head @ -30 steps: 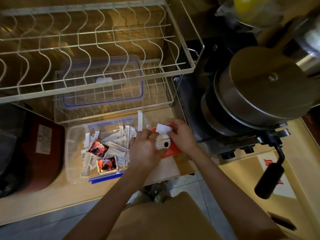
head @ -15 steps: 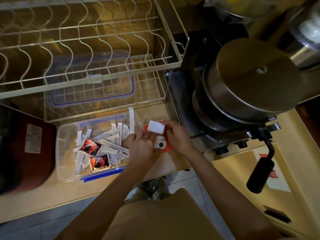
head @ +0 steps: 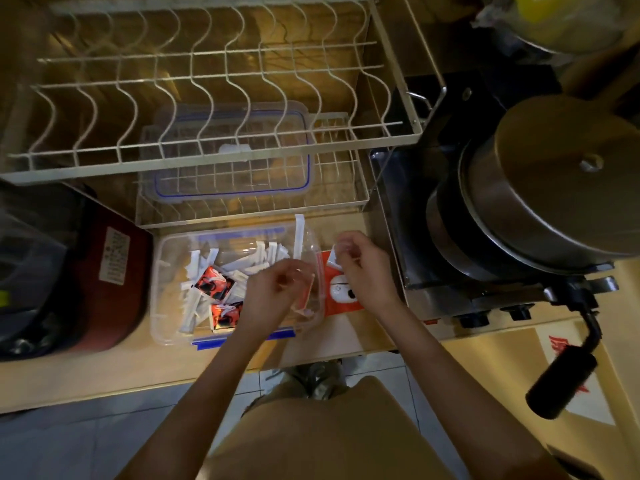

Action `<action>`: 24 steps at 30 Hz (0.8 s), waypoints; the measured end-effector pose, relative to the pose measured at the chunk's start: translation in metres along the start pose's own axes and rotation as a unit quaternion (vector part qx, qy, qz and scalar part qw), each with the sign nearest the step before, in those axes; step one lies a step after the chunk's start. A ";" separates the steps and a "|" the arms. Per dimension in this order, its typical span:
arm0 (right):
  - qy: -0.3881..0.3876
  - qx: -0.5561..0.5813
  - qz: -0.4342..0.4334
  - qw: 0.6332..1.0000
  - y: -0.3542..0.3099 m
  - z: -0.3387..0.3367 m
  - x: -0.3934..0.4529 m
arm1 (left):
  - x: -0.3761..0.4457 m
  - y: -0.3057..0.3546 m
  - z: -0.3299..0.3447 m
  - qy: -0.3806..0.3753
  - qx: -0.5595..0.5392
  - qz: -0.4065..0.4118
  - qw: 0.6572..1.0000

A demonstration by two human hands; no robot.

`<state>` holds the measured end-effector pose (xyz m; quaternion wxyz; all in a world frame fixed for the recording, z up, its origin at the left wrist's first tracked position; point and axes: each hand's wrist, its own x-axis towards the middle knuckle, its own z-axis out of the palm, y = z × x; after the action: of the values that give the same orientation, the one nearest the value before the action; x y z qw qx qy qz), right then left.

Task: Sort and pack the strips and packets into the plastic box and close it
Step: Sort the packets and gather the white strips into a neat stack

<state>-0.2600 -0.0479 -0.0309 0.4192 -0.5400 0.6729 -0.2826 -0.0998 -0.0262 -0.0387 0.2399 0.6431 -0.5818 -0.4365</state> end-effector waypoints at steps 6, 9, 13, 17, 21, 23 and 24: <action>-0.096 0.084 0.055 0.990 -0.020 0.039 0.011 | 0.015 -0.041 -0.043 0.048 0.039 -0.050 0.997; -0.167 -0.122 -0.012 0.978 -0.022 0.060 0.017 | 0.014 -0.066 -0.058 0.055 0.092 -0.061 0.992; -0.301 -0.390 -0.154 0.856 -0.013 0.082 0.018 | 0.012 -0.095 -0.071 0.041 0.221 -0.064 0.972; -0.273 -0.478 -0.196 0.812 0.002 0.088 0.017 | 0.014 -0.107 -0.073 0.027 0.251 -0.092 0.963; -0.270 -0.536 -0.224 0.768 0.000 0.089 0.016 | 0.022 -0.108 -0.071 0.041 0.245 -0.103 0.963; -0.264 -0.535 -0.229 0.770 -0.004 0.087 0.015 | 0.026 -0.108 -0.071 0.040 0.250 -0.115 0.961; -0.264 -0.519 -0.223 0.782 -0.006 0.086 0.015 | 0.028 -0.107 -0.071 0.038 0.253 -0.121 0.959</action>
<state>-0.1828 -0.0571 -0.0721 0.1614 -0.8645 0.4417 0.1775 0.0166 -0.0445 -0.0982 0.0369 0.7644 -0.5814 -0.2763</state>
